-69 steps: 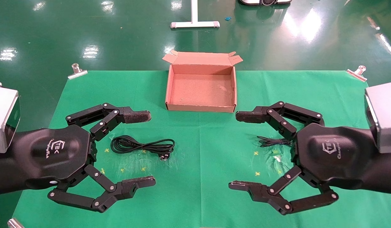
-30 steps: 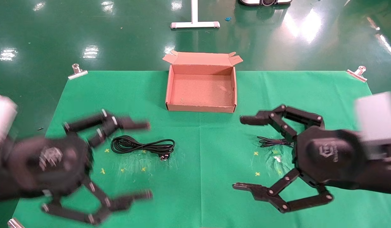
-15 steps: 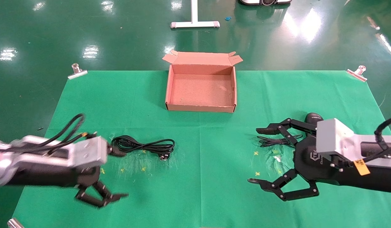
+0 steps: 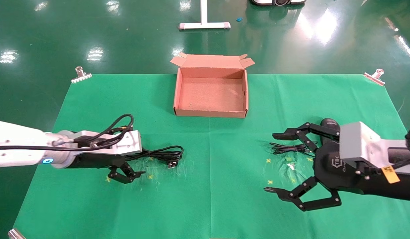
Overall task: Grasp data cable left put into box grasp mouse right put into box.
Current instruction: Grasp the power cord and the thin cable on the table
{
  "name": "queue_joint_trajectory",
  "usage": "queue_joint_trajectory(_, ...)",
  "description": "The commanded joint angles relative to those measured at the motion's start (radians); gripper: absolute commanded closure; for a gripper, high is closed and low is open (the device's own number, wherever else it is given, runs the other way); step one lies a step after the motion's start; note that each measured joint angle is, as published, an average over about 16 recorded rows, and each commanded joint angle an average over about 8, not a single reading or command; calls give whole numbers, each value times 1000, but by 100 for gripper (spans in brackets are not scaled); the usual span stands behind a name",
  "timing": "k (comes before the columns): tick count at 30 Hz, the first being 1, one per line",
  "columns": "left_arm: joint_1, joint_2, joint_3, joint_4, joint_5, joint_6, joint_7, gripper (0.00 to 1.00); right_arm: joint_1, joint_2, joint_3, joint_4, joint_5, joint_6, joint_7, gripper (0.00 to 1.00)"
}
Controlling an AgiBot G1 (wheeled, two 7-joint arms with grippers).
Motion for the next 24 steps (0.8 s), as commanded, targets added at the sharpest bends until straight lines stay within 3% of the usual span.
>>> queue_joint_trajectory(1, 2, 20, 8, 13, 29, -23, -3, 0, -2, 5, 2, 0, 3, -1, 2, 0)
queue_joint_trajectory(11, -16, 91, 22, 102, 77, -72, -3, 0, -5, 5, 1, 1, 5, 0, 7, 0)
queue_joint_trajectory(24, -22, 127, 13, 163, 51, -96, 15, 0, -17, 7, -1, -1, -1, 12, 15, 0)
